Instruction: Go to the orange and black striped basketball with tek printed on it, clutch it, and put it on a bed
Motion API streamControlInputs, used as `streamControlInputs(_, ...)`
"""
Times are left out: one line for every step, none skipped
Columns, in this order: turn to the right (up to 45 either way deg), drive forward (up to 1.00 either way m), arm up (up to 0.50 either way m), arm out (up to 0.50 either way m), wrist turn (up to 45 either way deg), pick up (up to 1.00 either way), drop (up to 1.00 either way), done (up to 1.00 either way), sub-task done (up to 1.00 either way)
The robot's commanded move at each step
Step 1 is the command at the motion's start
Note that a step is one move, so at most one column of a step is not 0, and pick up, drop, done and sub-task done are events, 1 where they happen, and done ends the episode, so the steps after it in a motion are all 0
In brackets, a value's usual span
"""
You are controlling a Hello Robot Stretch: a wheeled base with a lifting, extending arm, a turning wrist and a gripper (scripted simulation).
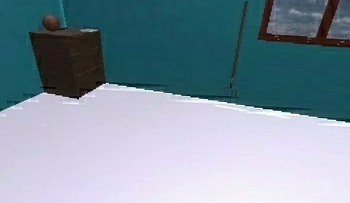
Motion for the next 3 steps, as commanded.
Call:
streamControlInputs(0.0, 0.00, 0.00, 0.00, 36.0, 0.00, 0.00, 0.00, 0.00)
streamControlInputs(0.0, 0.00, -0.30, 0.00, 0.0, 0.00, 0.00, 0.00, 0.00)
streamControlInputs(0.0, 0.00, 0.00, 0.00, 0.0, 1.00, 0.00, 0.00, 0.00)
